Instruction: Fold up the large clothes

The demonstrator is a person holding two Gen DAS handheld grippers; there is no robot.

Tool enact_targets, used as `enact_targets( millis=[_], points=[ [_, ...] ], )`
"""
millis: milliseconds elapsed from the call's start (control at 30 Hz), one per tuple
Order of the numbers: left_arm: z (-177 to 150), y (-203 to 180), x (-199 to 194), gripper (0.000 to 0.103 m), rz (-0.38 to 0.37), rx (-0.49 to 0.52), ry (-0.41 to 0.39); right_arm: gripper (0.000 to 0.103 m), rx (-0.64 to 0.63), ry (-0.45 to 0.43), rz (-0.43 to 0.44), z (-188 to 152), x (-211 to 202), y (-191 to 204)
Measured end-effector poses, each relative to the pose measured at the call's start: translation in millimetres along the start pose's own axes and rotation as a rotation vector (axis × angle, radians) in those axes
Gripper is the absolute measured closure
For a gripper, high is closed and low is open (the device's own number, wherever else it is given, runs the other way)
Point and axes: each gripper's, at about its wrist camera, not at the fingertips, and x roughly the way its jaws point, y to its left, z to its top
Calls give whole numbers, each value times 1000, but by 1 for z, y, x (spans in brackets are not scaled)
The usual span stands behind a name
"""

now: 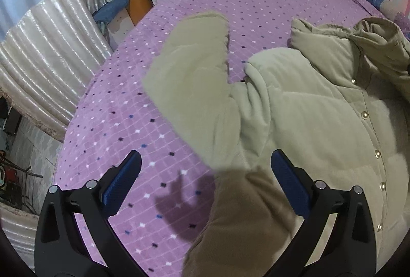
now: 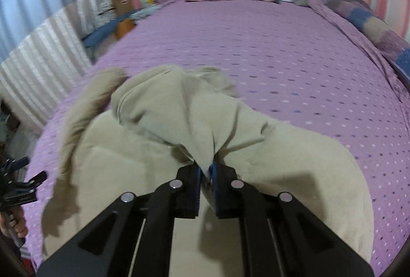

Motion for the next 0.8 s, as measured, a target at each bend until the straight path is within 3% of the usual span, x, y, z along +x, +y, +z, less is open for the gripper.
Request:
enact_targets(
  millis=[167,233,300,333,367,400,433,667,800],
  points=[
    [-9,26,-25,3,24,-36,-17,96,-77,64,47,-22,17,71],
    [-12,34,-31,3,32,-44,-16,96,-149,111,-8,-33,34,93],
    [-16,39,-37,3,44,-44,-6,87,-160,170,-43,-40,47,97],
    [-17,40,-39,3,47,-42,-3,84,-138,207,-41,-43,51,94],
    [-17,40,-40,3,45,-39,0,71,-125,218,-38,-44,50,86],
    [-17,40,-41,3,42,-33,3,50,-111,223,-38,-45,46,82],
    [-17,37,-42,3,42,-26,5,44,-105,215,-40,-44,39,77],
    [4,2,-44,3,3,13,0,42,-99,152,-156,-38,-12,22],
    [24,-36,-50,3,-50,54,-13,39,-9,131,-219,-33,-34,-35]
  ],
)
